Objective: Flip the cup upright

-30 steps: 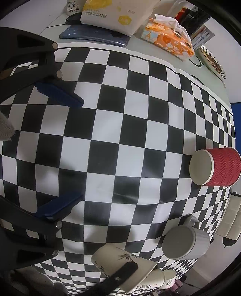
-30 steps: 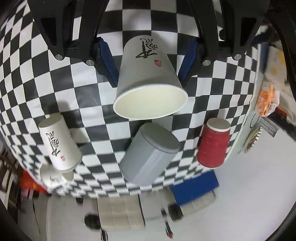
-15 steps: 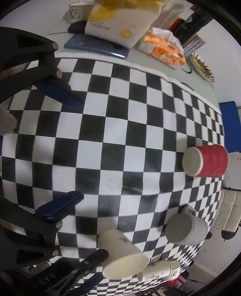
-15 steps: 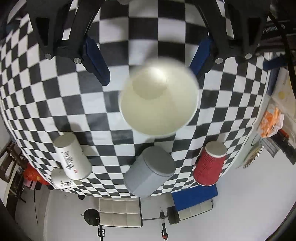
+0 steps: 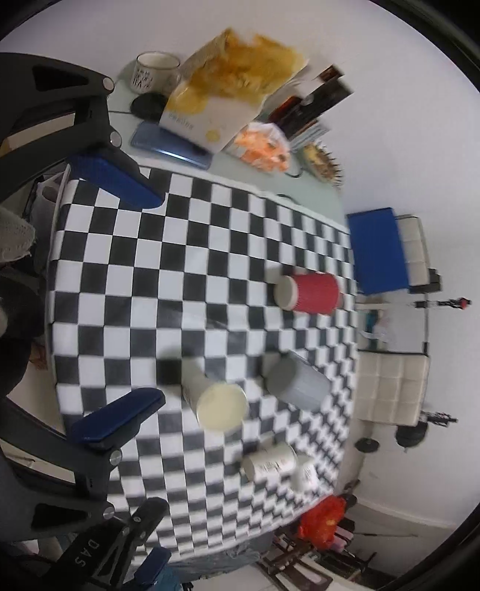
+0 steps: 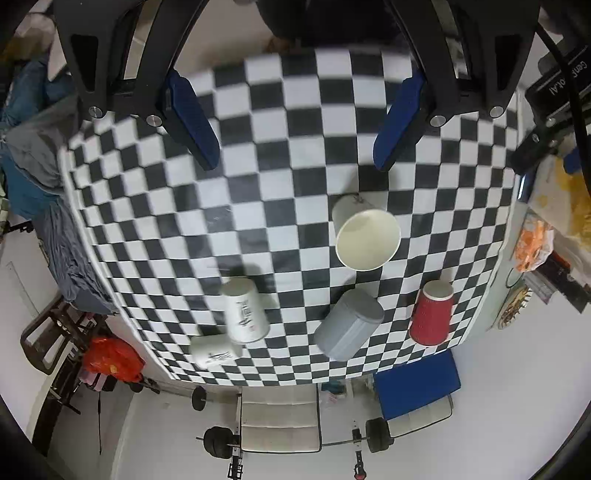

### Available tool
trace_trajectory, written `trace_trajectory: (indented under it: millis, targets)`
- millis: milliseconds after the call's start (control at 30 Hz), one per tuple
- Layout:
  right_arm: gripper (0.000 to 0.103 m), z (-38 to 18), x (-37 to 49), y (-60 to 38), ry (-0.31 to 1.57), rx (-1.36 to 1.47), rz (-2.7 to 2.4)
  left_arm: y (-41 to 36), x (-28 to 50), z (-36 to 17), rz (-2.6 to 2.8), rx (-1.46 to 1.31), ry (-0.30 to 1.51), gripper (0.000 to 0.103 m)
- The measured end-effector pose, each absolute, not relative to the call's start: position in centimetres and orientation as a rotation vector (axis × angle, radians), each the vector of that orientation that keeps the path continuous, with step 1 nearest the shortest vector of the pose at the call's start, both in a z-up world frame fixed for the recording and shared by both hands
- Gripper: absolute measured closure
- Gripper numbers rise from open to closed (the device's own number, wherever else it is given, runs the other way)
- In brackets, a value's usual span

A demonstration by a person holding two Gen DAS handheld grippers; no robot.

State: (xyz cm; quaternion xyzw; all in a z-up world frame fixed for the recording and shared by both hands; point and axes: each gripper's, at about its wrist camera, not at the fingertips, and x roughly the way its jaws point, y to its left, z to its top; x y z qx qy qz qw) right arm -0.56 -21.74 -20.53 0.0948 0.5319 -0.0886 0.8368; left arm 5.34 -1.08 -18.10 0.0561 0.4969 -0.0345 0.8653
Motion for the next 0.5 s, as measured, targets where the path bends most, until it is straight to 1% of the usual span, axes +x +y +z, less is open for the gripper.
trace_trajectory:
  millis: [200, 333, 500]
  targets:
    - [0.016, -12.7, -4.6, -23.0, 1.06, 0.167, -0.204, -2.3, 2.0, -11.9, -0.104, 0.099, 0.962, 0.004]
    - [0.016, -7.8, -7.4, -23.4, 1.013, 0.137, -0.21, -2.4, 0.1, -9.0, -0.103, 0.076, 0.938, 0.004]
    - [0.016, -3.8, -9.7, -23.3, 0.98, 0.134, -0.192, -2.5, -1.7, -6.4, -0.084, 0.078, 0.932, 0.004]
